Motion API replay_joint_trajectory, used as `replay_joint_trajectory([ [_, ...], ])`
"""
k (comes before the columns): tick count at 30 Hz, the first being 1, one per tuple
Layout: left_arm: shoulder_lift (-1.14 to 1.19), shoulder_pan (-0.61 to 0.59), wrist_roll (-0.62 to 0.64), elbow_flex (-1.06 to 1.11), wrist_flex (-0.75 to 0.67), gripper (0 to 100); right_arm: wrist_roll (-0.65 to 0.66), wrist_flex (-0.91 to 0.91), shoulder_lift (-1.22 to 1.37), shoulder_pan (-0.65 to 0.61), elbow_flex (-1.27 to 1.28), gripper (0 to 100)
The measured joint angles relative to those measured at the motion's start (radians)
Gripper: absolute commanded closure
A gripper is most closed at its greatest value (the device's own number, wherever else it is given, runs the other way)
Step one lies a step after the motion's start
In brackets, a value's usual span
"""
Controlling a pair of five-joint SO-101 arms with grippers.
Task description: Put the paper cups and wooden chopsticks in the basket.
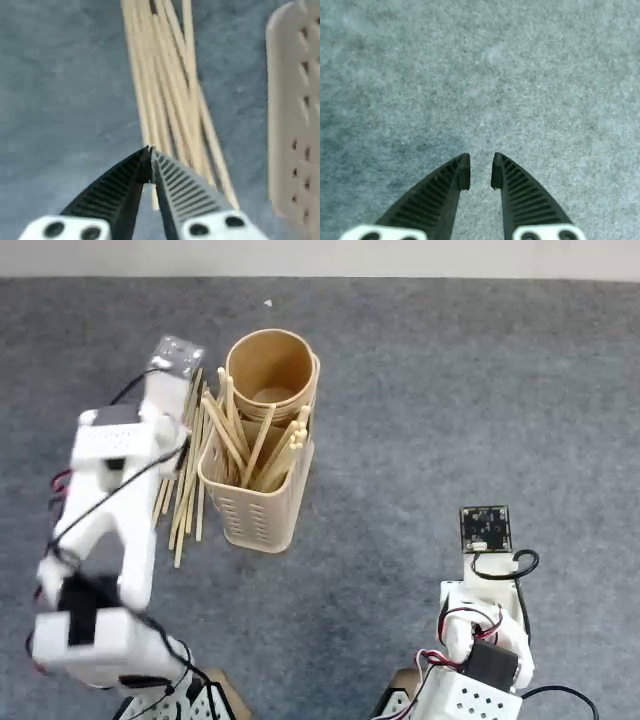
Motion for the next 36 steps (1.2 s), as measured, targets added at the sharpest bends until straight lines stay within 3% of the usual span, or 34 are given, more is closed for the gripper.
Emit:
replay_joint_trajectory([
  [3, 0.146, 0.006, 0.097, -0.071, 0.0, 84, 0.0, 0.0, 0.0, 0.0, 0.0, 91.0],
  [10, 0.41, 0.005, 0.126, -0.249, 0.002, 87, 0.0, 0.0, 0.0, 0.0, 0.0, 91.0],
  [17, 0.439, -0.006, 0.18, -0.282, 0.011, 87, 0.0, 0.0, 0.0, 0.0, 0.0, 91.0],
  [22, 0.443, -0.012, 0.181, -0.285, 0.012, 99, 0.0, 0.0, 0.0, 0.0, 0.0, 91.0],
  [36, 0.45, -0.018, 0.18, -0.362, 0.1, 99, 0.0, 0.0, 0.0, 0.0, 0.0, 91.0],
])
